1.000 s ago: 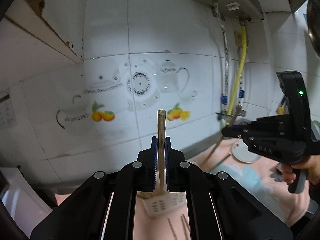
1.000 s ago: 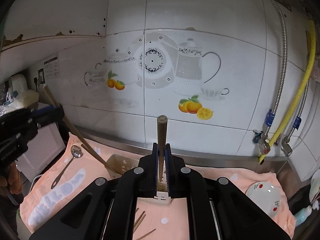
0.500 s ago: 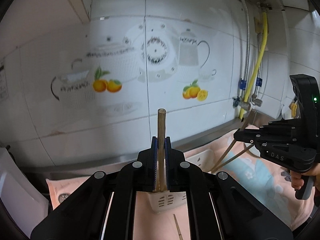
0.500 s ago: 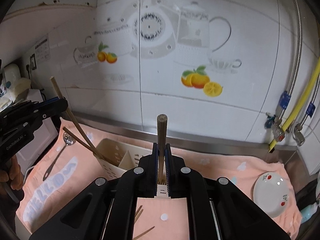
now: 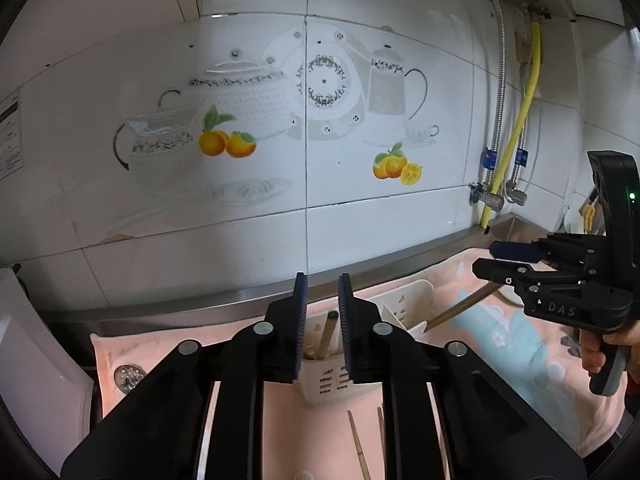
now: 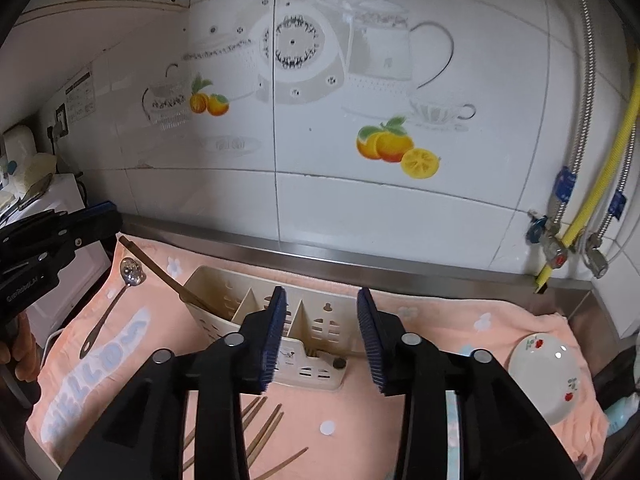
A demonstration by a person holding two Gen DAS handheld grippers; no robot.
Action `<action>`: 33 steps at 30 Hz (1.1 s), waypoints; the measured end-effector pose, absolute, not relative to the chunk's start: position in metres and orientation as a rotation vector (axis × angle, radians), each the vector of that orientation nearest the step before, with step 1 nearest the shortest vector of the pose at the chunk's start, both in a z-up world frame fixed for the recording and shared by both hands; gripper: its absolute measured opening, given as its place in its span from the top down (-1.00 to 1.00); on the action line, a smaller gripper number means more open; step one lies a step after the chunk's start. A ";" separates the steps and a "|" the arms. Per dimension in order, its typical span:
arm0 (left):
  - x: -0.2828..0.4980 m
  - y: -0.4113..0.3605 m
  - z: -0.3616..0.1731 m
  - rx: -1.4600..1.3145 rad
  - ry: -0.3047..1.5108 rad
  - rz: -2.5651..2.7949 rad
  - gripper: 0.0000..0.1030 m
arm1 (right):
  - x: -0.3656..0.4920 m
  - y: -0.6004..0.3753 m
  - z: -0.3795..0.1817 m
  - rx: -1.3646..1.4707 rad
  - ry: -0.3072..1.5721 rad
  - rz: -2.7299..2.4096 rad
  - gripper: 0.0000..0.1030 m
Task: Organize utensils
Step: 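Lower both chopsticks into the holder and open both tools, then move both open tools back down to the chopsticks on the towel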
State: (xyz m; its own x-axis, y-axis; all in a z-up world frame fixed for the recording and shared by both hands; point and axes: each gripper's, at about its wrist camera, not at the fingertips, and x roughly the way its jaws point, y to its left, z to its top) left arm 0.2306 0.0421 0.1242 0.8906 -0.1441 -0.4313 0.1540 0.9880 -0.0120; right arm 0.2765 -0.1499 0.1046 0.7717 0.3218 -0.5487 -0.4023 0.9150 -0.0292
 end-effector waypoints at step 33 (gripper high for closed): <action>0.063 -0.010 -0.065 -0.024 0.769 -0.464 0.44 | 0.128 -0.177 -0.025 -0.133 0.654 0.343 -0.65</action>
State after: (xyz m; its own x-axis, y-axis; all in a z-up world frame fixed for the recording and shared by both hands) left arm 0.0625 -0.0100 -0.0653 0.6232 -0.4131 -0.6641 0.3958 0.8989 -0.1878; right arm 0.1276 -0.1770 -0.0251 0.7399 0.2706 -0.6160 -0.3535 0.9354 -0.0137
